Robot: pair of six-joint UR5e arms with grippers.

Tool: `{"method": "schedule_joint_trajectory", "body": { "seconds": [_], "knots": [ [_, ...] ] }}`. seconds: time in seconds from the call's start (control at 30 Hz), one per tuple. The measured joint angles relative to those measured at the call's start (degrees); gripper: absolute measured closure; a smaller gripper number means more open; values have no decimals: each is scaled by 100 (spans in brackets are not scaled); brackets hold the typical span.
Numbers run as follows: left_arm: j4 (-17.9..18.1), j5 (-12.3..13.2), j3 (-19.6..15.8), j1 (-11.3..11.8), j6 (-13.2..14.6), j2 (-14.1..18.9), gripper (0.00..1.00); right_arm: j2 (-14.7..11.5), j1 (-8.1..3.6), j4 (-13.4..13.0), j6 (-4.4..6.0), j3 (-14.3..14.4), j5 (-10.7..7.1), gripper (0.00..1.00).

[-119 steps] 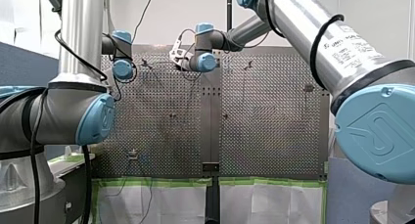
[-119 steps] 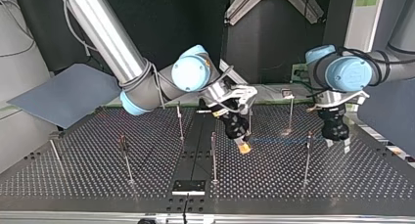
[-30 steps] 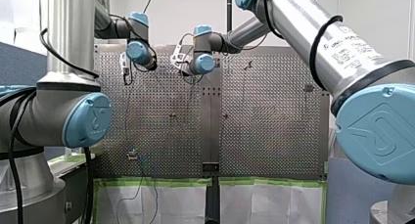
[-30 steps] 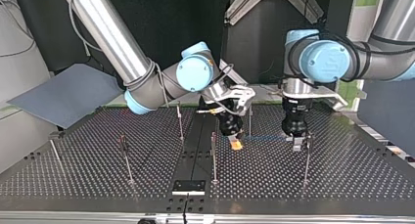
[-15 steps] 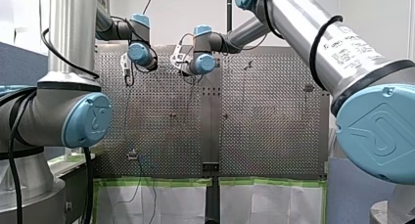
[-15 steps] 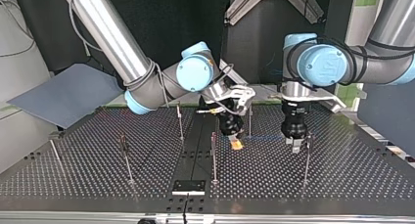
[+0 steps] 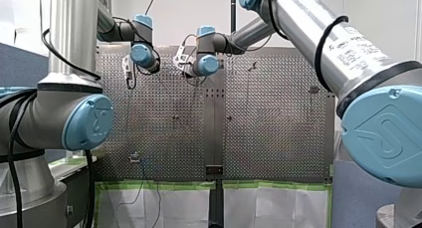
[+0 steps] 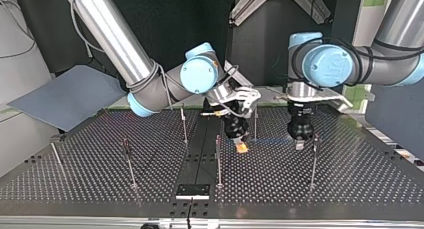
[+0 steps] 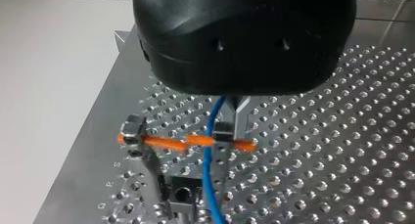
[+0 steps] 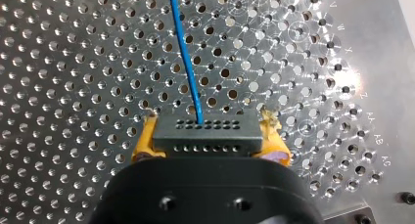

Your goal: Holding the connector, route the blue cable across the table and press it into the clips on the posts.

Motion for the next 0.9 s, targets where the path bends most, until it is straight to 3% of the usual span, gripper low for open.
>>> {"method": "schedule_joint_trajectory", "body": {
  "seconds": [0.37,0.9],
  "knots": [
    [92,-368,-378,-139,67,2,100,13,-1,128,-12,80,12,100],
    [709,-584,-1204,-433,-67,-1,100,28,-85,130,-15,766,25,100]
  ]
}}
